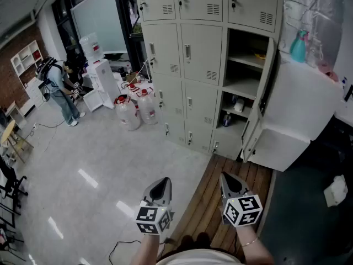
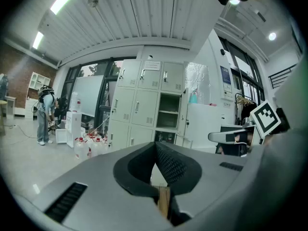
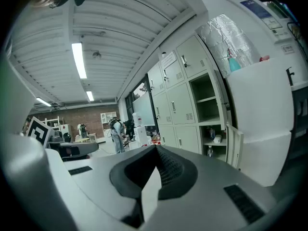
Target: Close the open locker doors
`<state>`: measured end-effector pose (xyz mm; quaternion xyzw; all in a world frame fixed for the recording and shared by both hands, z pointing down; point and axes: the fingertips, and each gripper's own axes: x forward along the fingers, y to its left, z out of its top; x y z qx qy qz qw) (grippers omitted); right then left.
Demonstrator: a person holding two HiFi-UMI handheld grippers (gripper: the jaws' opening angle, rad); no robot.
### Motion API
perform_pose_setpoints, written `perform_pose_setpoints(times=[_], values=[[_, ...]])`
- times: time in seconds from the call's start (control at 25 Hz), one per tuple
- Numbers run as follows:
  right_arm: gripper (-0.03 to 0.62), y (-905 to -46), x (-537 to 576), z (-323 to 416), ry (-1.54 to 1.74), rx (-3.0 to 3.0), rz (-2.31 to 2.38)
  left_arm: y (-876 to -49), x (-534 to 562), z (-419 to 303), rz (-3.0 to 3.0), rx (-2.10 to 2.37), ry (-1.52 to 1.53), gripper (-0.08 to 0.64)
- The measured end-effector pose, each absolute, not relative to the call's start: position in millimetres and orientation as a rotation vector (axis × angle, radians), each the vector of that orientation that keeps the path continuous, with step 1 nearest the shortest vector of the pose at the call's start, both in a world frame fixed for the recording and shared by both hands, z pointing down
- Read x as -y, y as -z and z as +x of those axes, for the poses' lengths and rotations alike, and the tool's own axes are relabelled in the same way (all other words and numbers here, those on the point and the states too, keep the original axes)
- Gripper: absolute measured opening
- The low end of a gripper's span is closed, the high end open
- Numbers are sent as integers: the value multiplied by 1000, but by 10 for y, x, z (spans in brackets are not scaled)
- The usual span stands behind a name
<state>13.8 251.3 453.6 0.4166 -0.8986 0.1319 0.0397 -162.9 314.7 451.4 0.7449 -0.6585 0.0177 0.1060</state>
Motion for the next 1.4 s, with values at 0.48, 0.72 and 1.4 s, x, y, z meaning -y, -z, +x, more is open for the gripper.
perform_pose_setpoints(times=[0.48, 0.72, 1.4], values=[[6, -4455, -2344, 221, -389, 2801, 1288, -4419, -2946, -1549, 2220, 1958, -37, 20], [6, -4347, -2200, 456, -369, 2792, 1374, -4327, -2784, -1384, 2274, 1958, -44, 20], [118, -4192, -1674, 1303, -411, 2757, 1547, -4233, -2027, -723, 2372, 1823, -35, 20]])
